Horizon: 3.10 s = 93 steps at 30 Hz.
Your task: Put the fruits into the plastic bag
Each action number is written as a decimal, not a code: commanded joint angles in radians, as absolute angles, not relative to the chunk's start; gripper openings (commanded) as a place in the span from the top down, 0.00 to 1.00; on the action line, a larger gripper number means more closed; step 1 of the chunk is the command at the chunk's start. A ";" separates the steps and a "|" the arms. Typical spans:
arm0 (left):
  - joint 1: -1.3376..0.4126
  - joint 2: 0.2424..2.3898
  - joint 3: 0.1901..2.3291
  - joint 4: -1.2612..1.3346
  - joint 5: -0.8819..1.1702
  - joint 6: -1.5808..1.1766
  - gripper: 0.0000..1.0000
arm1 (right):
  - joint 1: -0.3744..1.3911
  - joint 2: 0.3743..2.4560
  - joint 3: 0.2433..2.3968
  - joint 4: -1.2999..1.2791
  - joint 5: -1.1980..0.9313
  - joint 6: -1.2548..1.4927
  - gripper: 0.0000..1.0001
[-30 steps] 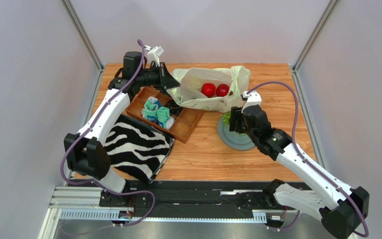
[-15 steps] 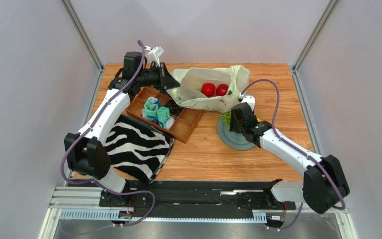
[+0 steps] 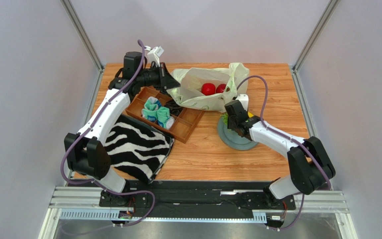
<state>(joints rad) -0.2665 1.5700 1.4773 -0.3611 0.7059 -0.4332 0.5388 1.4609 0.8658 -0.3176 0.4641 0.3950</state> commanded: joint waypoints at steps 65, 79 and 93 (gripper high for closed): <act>-0.261 1.569 1.477 -0.330 0.723 -0.439 1.00 | 0.612 1.634 0.991 -0.356 0.696 0.344 0.92; -0.261 1.565 1.476 -0.328 0.727 -0.442 1.00 | 0.681 1.300 0.957 -0.456 0.603 0.342 1.00; -0.261 1.565 1.474 -0.322 0.727 -0.446 1.00 | 0.681 0.997 0.983 -0.442 0.243 0.253 1.00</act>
